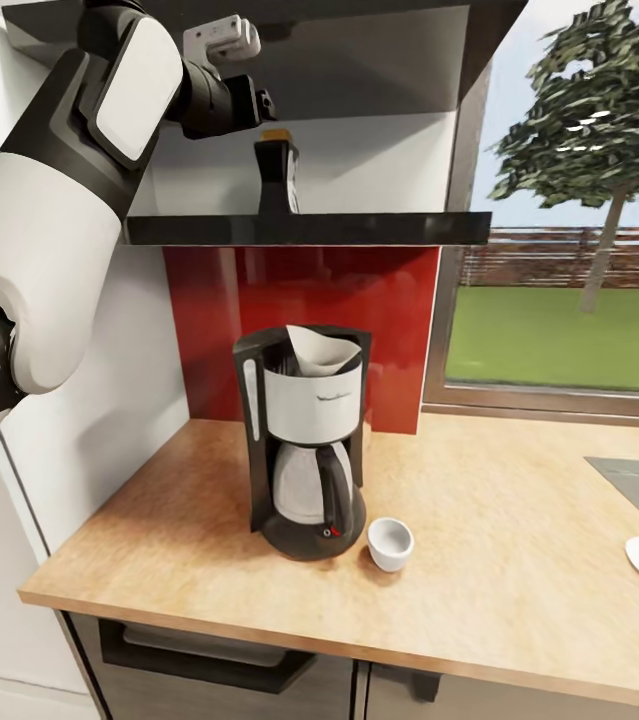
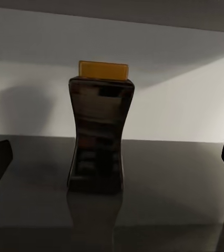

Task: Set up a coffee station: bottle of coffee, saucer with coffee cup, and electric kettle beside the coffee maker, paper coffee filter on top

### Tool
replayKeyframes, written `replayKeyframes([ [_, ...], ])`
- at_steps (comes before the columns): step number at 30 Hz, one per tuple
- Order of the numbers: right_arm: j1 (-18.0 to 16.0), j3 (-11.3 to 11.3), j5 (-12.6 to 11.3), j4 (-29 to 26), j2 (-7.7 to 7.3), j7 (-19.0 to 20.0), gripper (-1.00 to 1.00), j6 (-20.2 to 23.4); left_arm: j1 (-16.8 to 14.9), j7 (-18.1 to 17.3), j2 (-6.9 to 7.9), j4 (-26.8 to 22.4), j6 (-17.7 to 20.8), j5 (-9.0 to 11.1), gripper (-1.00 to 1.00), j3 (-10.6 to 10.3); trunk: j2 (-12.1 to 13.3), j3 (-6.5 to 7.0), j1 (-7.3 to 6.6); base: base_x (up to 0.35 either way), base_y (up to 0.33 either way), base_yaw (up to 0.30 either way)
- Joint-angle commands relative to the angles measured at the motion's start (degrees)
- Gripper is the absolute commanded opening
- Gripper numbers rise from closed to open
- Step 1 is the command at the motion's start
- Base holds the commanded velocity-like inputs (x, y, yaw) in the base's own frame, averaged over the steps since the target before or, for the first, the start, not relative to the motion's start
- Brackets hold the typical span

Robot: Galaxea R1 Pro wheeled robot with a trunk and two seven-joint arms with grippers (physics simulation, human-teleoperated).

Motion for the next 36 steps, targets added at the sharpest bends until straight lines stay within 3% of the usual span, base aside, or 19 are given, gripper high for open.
replayKeyframes([
  [1,-0.01,0.44,0.08,0.1,-0.01,-0.03,1.0,-0.3,-0.05,0.5,0.03,-0.05,0.08,0.61,1.0,-0.2,-0.04,-0.06,0.02,0.056,0.0,0.0],
  [26,0.02,0.36,0.19,0.1,0.0,-0.04,1.0,-0.3,-0.05,0.57,0.03,0.2,0.13,0.59,1.0,-0.71,-0.04,-0.06,0.02,0.066,-0.064,0.0],
  [36,0.02,0.35,0.19,0.1,0.0,-0.04,1.0,-0.3,-0.05,0.57,0.03,0.53,0.13,0.59,1.0,-0.73,-0.04,-0.06,0.02,0.074,0.039,0.0],
])
